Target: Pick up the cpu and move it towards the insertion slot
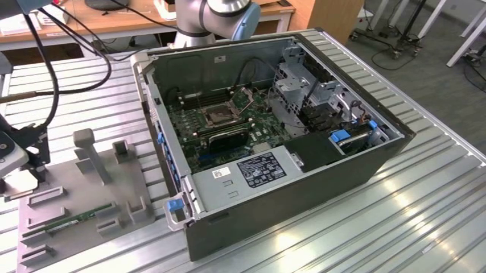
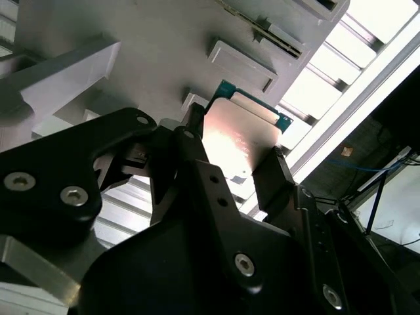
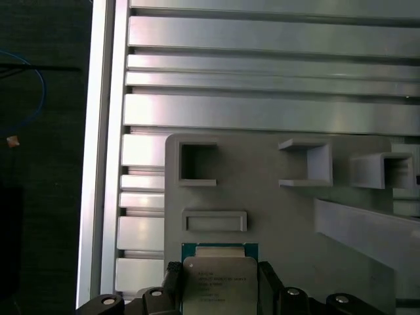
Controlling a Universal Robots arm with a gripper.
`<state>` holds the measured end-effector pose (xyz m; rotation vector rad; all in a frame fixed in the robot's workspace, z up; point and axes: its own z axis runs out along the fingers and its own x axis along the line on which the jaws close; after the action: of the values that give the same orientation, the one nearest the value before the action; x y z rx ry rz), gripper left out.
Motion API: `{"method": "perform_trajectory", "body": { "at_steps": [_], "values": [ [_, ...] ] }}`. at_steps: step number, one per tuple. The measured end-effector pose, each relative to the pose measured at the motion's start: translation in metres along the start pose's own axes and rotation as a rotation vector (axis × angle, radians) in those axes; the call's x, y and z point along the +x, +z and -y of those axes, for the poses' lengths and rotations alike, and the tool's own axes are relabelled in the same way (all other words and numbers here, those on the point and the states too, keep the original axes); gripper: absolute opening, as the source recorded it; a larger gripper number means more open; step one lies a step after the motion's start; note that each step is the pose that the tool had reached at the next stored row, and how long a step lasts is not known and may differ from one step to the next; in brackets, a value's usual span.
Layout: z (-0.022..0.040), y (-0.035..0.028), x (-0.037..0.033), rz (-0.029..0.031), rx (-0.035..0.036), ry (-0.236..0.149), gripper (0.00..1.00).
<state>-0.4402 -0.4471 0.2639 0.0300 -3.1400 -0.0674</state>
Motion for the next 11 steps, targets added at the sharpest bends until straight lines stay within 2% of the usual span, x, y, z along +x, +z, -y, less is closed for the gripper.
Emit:
{"method": "perform_trajectory", "body": {
  "at_steps": [7,11],
  "values": [
    [-0.0005,-0.0112,0.0000,0.0000,-0.0001,0.000,0.55],
    [-0.0005,-0.0122,0.0000,0.0003,-0.0003,0.000,0.55]
  ]
}}
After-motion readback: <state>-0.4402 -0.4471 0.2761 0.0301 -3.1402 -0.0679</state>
